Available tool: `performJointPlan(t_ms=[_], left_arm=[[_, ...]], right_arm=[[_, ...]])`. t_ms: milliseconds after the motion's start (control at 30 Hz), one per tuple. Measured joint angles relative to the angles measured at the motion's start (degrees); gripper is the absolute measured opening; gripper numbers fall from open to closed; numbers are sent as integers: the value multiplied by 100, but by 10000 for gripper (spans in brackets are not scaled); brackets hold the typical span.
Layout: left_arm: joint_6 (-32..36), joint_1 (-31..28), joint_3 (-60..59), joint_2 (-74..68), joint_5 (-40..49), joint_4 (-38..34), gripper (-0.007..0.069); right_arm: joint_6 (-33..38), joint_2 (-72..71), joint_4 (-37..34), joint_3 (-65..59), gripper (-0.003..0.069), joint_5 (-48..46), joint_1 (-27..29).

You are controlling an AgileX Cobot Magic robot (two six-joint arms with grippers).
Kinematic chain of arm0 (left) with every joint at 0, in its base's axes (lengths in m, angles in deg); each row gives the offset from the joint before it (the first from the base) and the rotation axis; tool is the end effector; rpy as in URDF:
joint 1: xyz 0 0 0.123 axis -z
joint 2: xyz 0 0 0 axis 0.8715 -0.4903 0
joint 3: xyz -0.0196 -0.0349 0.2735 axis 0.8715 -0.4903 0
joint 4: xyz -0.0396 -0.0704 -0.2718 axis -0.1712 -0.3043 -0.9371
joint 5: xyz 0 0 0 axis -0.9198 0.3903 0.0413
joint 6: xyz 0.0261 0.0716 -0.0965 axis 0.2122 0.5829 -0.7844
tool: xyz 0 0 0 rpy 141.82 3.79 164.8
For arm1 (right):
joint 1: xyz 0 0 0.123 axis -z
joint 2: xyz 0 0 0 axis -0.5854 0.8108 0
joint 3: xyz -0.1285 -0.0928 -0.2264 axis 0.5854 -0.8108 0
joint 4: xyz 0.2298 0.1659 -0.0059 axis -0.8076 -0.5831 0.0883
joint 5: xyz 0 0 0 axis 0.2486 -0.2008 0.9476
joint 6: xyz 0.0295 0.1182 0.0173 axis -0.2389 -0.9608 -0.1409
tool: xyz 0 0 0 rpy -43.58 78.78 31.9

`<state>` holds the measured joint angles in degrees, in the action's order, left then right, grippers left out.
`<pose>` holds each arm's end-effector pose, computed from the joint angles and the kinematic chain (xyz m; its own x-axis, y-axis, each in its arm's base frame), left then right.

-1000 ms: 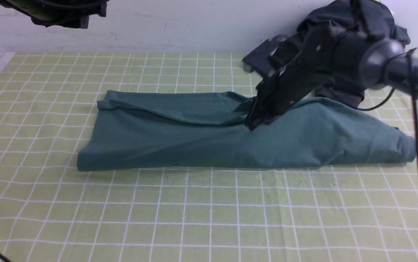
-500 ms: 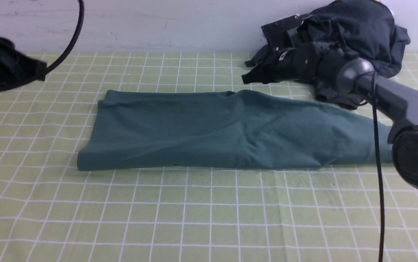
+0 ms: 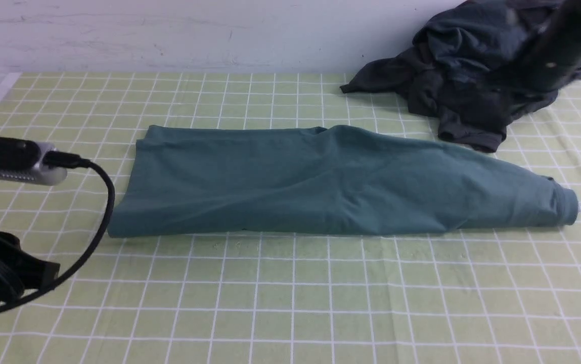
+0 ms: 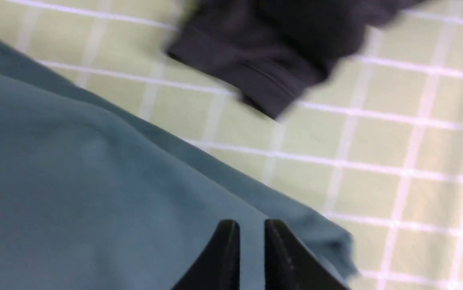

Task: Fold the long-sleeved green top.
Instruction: Use the right arm to clamp the right edge of the fabric

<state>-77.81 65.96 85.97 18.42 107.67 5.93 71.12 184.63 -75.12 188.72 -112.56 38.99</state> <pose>0.2280 -0.0227 0.2582 -0.8136 0.1055 -0.5717 0.1234 0.9923 0.0076 0.4983 -0.0213 0.2338 -0.9458 -0.0299 -0.3235 -0.0389 0.9990 0.0213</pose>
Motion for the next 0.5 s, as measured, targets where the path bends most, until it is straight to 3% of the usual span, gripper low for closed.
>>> performJointPlan(t_ms=[67,200,233,333,500], left_arm=[[82,0,-98,130,-147,-110,91],[241,0,-470,521,-696,-303,91],[241,0,-483,530,-707,-309,91],[241,0,-591,653,-747,-407,91],[241,0,-591,672,-864,-550,91]], right_arm=[[-24,-190,-25,-376,118,0,261],[-38,-431,-463,-1701,276,301,893],[-37,-419,-478,-1744,285,329,923],[-37,-271,-609,-2184,432,760,1016],[-51,79,-785,-2219,541,1073,958]])
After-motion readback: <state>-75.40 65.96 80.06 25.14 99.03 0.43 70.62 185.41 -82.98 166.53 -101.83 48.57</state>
